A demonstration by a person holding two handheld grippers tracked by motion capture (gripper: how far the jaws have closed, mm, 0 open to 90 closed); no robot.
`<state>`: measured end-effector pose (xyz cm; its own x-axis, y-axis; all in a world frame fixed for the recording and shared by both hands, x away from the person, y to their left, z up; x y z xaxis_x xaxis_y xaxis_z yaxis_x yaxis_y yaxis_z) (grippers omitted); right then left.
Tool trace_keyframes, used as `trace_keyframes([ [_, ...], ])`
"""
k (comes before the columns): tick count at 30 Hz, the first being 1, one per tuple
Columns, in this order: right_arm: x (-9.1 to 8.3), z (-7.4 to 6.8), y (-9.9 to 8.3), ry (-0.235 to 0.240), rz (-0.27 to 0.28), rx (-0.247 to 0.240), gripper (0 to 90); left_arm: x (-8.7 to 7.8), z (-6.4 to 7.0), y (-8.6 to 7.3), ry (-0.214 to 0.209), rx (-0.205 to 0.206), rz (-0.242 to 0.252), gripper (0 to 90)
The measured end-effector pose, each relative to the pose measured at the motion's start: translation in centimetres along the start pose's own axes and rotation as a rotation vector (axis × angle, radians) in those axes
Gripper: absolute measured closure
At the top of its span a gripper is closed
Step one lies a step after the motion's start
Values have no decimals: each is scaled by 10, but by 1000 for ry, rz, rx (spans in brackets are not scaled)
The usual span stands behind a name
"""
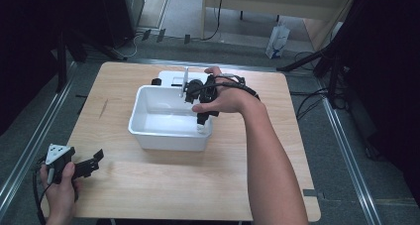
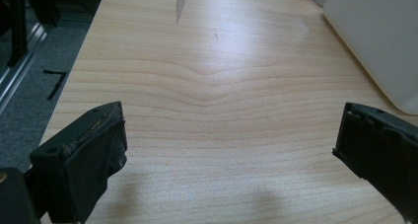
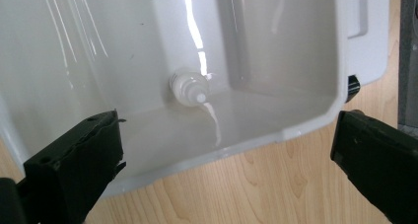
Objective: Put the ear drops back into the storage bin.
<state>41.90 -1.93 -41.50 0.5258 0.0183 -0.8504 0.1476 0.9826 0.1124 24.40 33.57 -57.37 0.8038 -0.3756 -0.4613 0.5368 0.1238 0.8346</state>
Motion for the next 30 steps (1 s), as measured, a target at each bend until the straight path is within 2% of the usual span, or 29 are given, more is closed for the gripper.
trace_keyframes([
  [16, -15, 7, -31, -16, -4, 32, 0, 0, 0, 0, 0, 7, -4, 1],
  [30, -8, 3, -62, -2, -33, 68, 0, 0, 0, 0, 2, 7, -2, 1],
])
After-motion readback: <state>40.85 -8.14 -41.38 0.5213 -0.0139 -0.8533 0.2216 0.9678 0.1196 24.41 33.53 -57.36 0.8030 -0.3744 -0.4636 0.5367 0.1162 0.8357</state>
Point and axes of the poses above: each handheld gripper's, and its own axes: x roughly forward along the jaws, y roughly out of its top, z roughly to its right, the point moved 4 cm from there along x, roughly forward along the jaws, and after that the axes turned 15 degrees about -y, right-handed, at the moved point
